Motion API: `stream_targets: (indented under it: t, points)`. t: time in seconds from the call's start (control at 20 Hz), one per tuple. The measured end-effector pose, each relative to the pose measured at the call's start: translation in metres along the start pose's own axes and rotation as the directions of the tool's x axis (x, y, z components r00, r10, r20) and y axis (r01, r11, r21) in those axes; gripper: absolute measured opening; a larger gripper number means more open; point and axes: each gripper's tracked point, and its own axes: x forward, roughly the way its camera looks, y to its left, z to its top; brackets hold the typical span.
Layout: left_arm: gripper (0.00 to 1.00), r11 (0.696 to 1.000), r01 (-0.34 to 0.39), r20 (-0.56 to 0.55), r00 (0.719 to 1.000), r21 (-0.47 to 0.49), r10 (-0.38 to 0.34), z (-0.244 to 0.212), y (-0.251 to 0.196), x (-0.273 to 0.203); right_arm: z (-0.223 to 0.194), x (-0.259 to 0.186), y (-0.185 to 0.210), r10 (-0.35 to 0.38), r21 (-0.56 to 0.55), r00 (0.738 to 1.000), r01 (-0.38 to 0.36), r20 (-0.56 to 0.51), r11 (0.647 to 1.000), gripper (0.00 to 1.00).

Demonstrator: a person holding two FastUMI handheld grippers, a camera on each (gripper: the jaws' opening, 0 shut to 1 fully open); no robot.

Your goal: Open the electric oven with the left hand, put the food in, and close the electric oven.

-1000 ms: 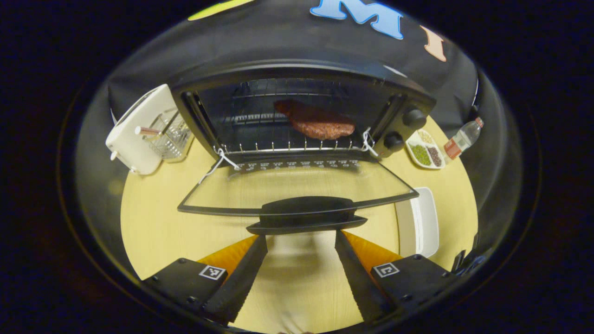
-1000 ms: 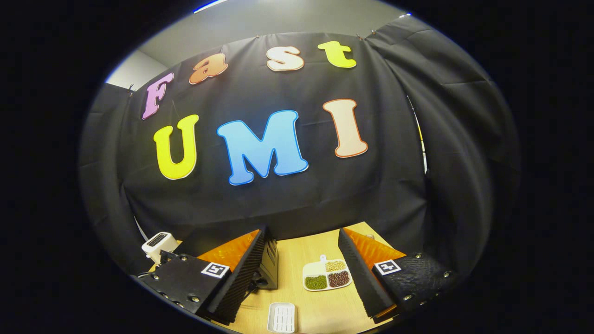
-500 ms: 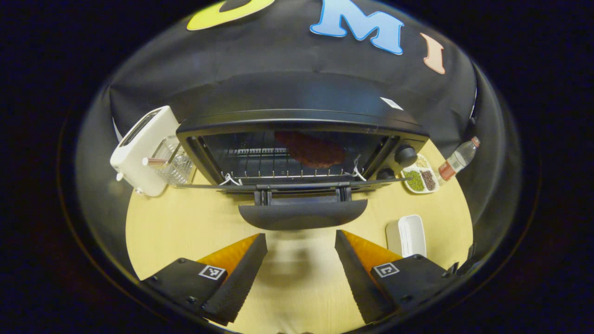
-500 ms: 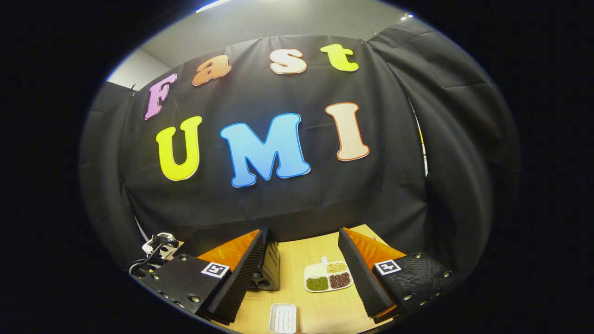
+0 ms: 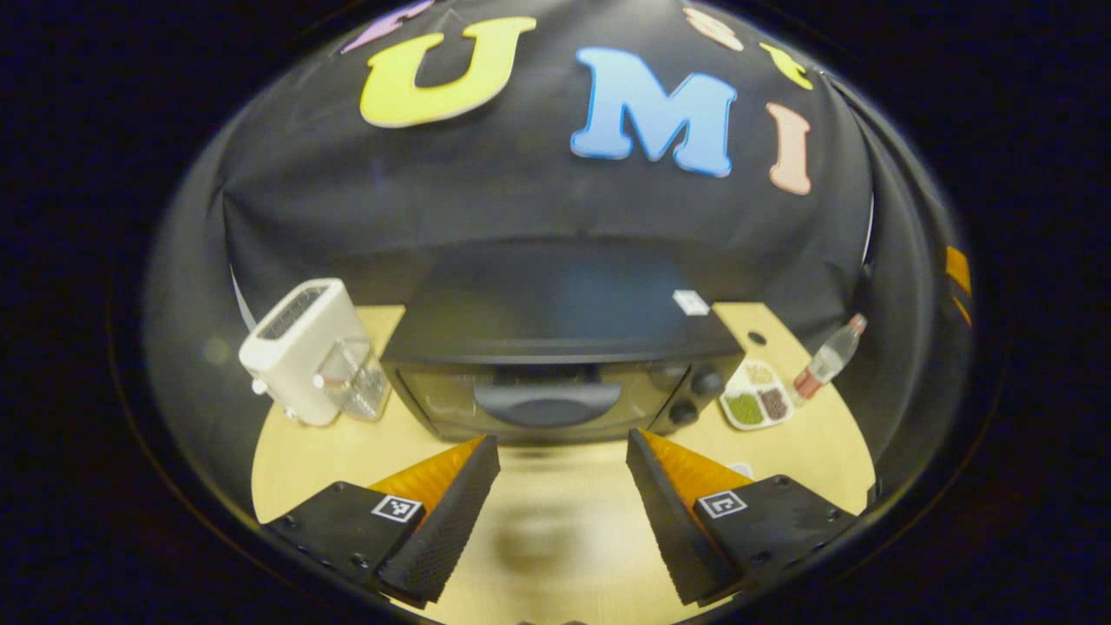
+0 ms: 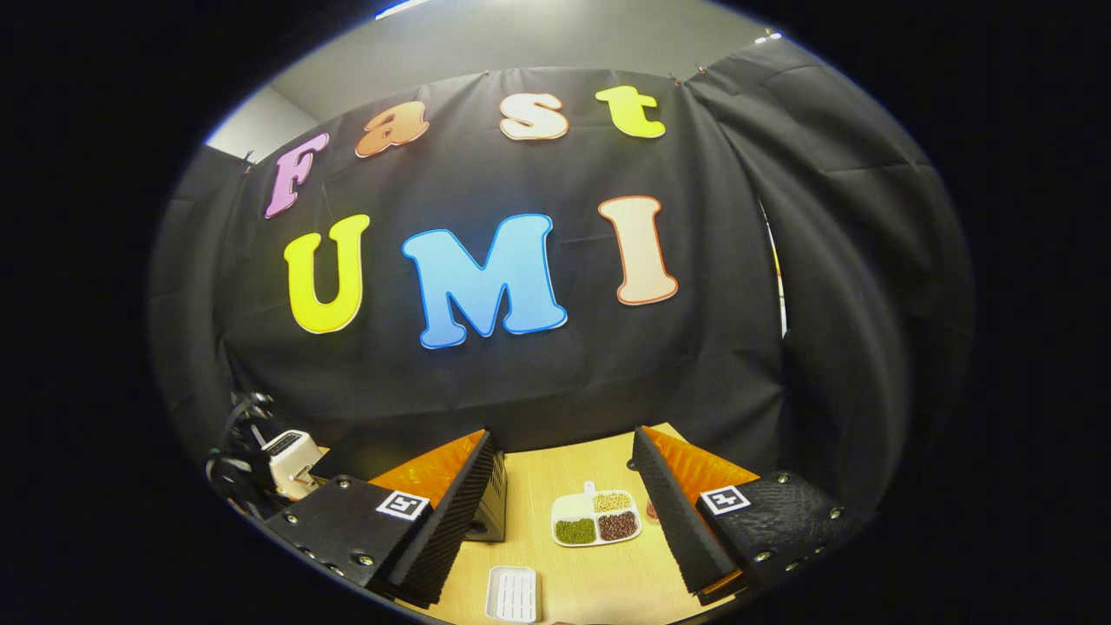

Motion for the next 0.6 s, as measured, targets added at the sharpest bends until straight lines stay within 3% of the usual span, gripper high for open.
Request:
stream_targets:
  t: [0.1,0.25,0.5,0.6]
  points:
    - [0.96,1.0,0.001,0.177,0.984,0.013,-0.003,0.057,-0.014,-0.035,0.014,0.0,0.001,0.021,-0.02,1.0,-0.02,0.021,1.0,0.98]
    - [1.0,1.0,-0.002,0.4,0.917,0.006,-0.001,0.121,-0.042,-0.099,0.037,-0.004,0.0,0.045,-0.025,0.997,-0.044,0.057,0.999,0.98]
    - [1.0,0.997,-0.08,0.603,0.794,-0.016,0.073,0.183,-0.06,-0.188,0.08,-0.024,-0.003,0.106,-0.054,0.984,-0.1,0.145,0.994,0.98]
    - [1.0,0.994,-0.105,0.618,0.78,-0.018,0.094,0.188,-0.064,-0.201,0.09,-0.031,0.002,0.144,-0.048,0.976,-0.138,0.164,0.989,0.98]
